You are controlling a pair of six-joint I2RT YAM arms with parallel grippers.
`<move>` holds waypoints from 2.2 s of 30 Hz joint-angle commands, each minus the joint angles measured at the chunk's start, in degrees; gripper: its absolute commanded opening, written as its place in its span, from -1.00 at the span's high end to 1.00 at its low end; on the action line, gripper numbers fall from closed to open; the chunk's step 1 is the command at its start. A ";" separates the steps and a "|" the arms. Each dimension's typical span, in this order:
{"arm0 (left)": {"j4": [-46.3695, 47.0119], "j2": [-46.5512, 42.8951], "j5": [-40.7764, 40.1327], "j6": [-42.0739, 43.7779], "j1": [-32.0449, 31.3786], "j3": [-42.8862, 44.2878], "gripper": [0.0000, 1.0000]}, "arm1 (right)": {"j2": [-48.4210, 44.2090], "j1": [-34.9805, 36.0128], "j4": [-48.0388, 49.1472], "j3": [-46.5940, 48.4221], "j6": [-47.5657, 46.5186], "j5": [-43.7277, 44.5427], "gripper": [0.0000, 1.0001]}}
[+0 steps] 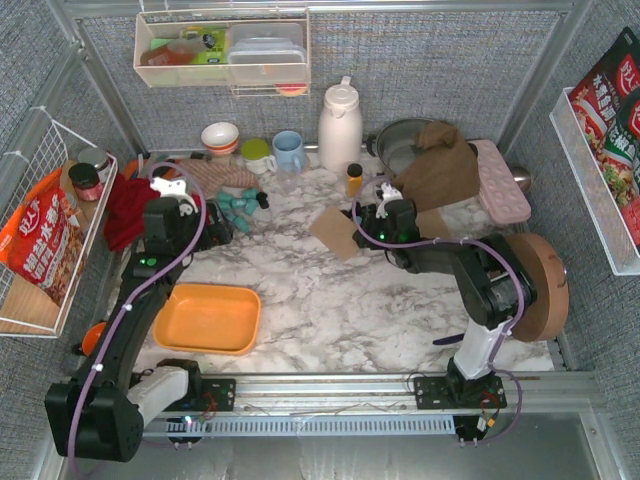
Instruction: Mix the coffee capsules in the storage basket
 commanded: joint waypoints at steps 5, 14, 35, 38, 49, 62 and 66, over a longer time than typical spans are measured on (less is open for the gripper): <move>-1.49 0.40 -3.03 1.22 -1.11 0.79 -0.99 | -1.24 0.03 0.31 0.05 0.13 -1.08 0.16; -1.79 0.24 -4.09 1.14 -1.17 1.03 -0.99 | -3.02 0.02 -0.34 -0.62 1.15 -2.71 0.51; -2.98 -2.45 -7.31 2.35 -1.17 1.49 -0.99 | -15.52 1.39 -8.30 2.94 4.38 -7.39 1.00; -3.10 -2.67 -7.30 2.36 -1.23 1.59 -0.99 | -21.49 1.43 -12.56 2.43 2.38 -3.66 1.00; -2.89 -4.17 -7.25 2.45 -1.20 1.31 -0.99 | -45.66 1.44 -30.64 -0.74 -10.25 19.69 1.00; -2.62 -4.85 -6.92 2.44 -1.22 1.12 -0.99 | -52.56 -2.73 -35.56 -10.08 -9.14 49.54 1.00; -2.65 -5.08 -6.87 2.45 -1.14 1.10 -0.99 | -47.87 -4.75 -35.30 -9.45 -8.33 48.99 1.00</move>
